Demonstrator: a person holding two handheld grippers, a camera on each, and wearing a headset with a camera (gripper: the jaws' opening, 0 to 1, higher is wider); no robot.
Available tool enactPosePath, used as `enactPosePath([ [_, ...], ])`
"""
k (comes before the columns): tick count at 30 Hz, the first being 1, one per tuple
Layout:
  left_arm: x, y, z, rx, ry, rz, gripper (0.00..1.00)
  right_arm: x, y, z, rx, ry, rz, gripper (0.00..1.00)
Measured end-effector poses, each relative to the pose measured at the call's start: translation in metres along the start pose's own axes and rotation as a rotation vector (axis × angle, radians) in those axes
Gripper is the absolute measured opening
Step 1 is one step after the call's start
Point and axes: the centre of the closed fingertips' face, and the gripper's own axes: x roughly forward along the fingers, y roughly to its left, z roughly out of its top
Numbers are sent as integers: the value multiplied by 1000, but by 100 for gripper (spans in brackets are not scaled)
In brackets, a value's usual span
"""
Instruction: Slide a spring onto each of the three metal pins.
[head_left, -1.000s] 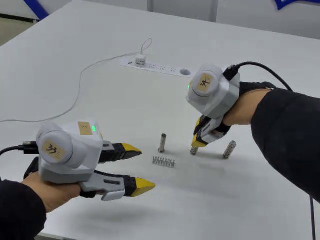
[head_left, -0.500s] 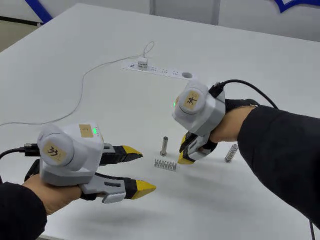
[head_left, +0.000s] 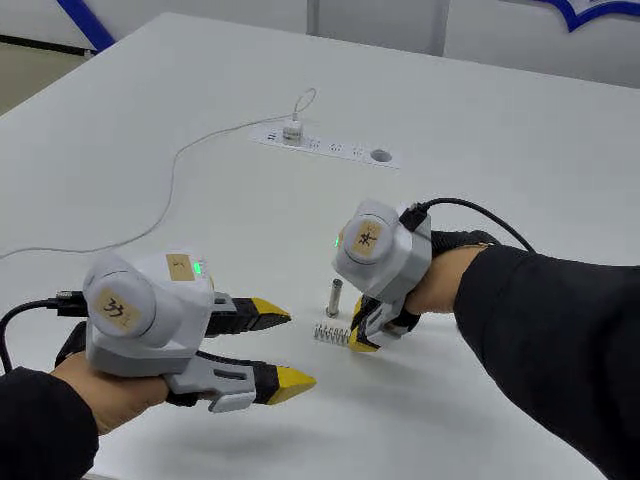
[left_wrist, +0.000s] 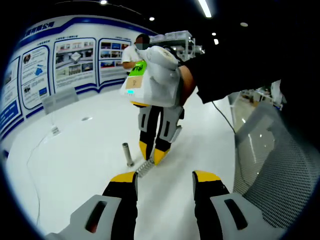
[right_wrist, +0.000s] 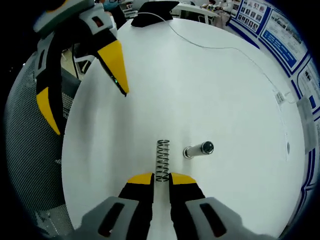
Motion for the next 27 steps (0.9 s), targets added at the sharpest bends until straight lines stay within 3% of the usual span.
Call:
enactPosePath([
  [11,0,0,0,4,5,3,44,-4,6,-2,-1,3,14,12],
  [20,11,-4,-5,31,39,-20,41,-29,27,4,-38,-18,29,12],
  [27,20,-8,-1,64,44,-45,37,-52,46,10,-61,-59,42,12],
])
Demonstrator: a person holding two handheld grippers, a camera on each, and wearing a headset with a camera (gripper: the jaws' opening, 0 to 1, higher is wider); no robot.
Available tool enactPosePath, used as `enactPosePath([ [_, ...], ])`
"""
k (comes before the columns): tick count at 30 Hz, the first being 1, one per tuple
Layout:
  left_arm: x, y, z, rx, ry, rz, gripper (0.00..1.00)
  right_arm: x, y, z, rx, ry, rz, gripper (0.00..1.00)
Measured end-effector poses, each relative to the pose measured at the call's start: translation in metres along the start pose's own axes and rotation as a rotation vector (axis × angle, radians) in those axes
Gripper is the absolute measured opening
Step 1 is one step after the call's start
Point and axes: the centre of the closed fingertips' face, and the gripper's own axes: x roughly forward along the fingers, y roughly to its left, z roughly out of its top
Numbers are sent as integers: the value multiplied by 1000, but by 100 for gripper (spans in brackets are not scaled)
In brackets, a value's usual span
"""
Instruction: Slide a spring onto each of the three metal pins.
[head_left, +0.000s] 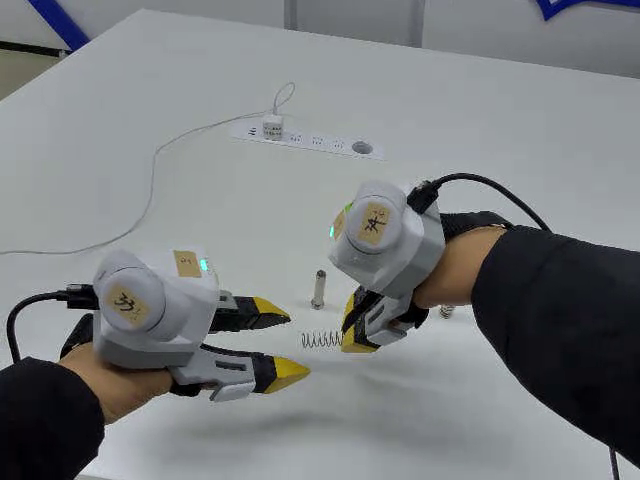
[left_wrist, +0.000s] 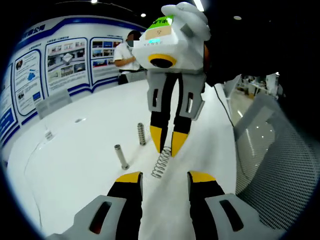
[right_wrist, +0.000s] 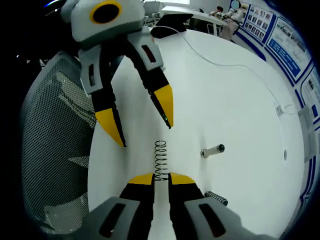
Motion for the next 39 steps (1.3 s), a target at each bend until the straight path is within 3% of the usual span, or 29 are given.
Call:
enactPosePath([
  [7,6,-8,4,45,-1,-35,28,-15,14,10,-30,-35,1,12],
  [17,8,-14,4,112,13,-61,12,-17,21,13,-51,-37,4,12],
  [29,8,-19,8,123,-2,-82,10,-14,21,7,-31,-40,14,15],
  [39,7,-19,10,124,-11,-75,10,-13,24,7,-32,-47,14,12],
])
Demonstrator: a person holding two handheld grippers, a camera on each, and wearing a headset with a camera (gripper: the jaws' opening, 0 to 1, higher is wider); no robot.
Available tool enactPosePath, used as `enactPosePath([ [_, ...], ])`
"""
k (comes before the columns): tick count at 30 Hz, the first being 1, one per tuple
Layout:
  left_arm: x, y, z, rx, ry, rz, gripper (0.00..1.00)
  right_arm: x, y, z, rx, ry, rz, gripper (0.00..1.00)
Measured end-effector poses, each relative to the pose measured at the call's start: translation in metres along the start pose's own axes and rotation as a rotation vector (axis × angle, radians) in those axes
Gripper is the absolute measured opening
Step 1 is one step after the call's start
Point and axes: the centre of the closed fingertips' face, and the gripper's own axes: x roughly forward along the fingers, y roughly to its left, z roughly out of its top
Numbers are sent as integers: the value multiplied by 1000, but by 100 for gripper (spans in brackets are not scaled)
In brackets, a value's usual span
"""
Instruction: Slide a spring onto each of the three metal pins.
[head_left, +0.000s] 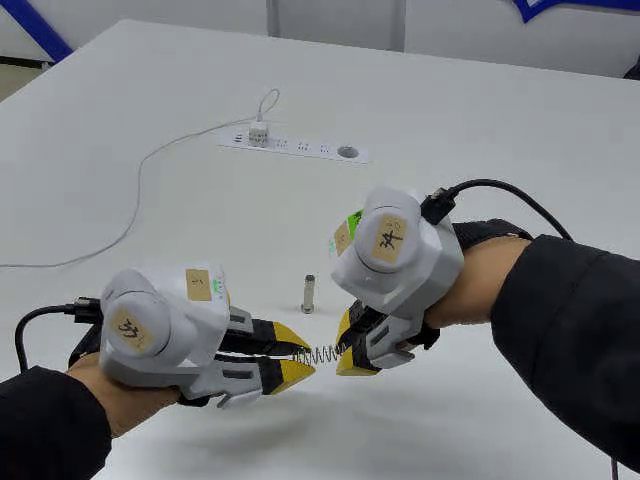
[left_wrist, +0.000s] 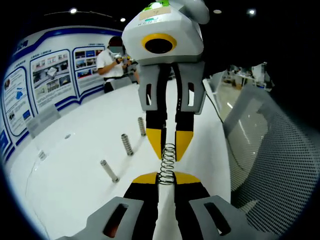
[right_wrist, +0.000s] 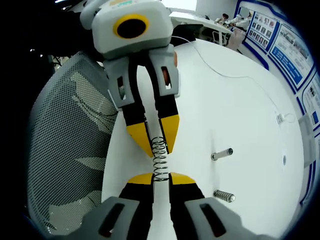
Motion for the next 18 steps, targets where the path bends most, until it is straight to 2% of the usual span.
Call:
enactPosePath([
  [5,-1,-1,0,-5,-1,0,10,-7,0,7,4,-22,-5,12],
  [11,-1,-1,0,-10,-2,2,10,-16,0,24,-14,-54,-16,12],
  [18,-1,-1,0,-14,-5,4,10,-19,5,39,-46,-72,-12,12],
])
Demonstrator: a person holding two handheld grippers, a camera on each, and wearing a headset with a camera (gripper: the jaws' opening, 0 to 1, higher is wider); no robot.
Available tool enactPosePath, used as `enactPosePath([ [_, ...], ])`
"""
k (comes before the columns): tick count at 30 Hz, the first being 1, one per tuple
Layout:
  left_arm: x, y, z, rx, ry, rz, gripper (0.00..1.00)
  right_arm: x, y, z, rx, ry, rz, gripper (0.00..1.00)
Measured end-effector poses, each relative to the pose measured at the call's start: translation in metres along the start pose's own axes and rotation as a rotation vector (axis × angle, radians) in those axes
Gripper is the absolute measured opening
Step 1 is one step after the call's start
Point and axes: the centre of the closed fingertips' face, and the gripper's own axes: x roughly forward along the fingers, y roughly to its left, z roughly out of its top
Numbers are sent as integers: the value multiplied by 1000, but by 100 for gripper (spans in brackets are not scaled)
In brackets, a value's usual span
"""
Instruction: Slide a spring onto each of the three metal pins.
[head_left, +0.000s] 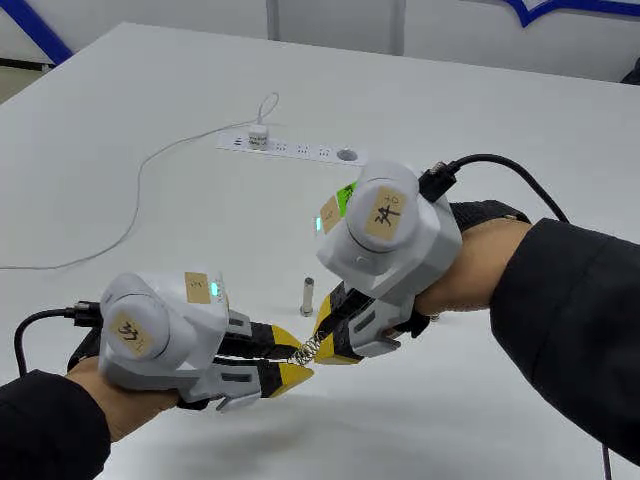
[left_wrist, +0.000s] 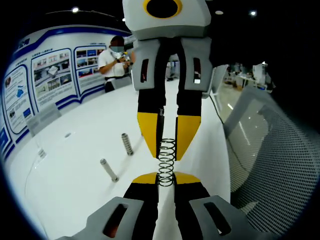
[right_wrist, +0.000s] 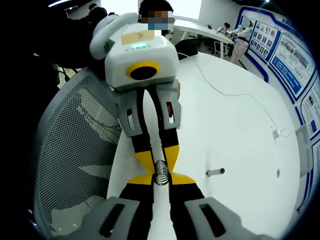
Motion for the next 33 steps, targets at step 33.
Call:
enactPosePath([
  [33,-26,21,-6,-121,-43,96,42,-11,-22,2,-4,20,-34,12],
])
